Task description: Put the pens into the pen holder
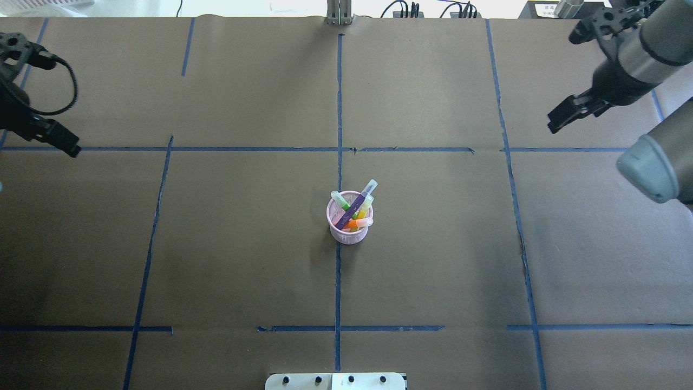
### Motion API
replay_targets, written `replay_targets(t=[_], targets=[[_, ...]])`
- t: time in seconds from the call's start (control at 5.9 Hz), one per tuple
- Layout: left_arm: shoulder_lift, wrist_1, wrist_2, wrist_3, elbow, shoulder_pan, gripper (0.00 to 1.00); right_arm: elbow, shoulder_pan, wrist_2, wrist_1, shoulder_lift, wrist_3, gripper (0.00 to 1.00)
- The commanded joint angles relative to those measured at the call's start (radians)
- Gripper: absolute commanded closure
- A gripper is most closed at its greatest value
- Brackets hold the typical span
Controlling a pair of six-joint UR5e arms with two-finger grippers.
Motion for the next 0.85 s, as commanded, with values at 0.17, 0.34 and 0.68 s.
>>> replay_targets(t=[0.17, 0.34, 0.68], targets=[[0.152, 0.001, -0.032, 0.372, 0.083, -0.284, 0.00, -0.039, 0.307, 0.159, 0.003, -0.261, -0.415, 0.00], [0.179, -0.002, -0.035, 0.487, 0.155, -0.385, 0.00, -0.048, 0.359, 0.161, 0.009, -0.347, -0.440, 0.00], [0.334, -0.009, -0.105, 0.505, 0.172, -0.469, 0.00, -0.051, 0.430, 0.149, 0.013, -0.465, -0.442, 0.00]])
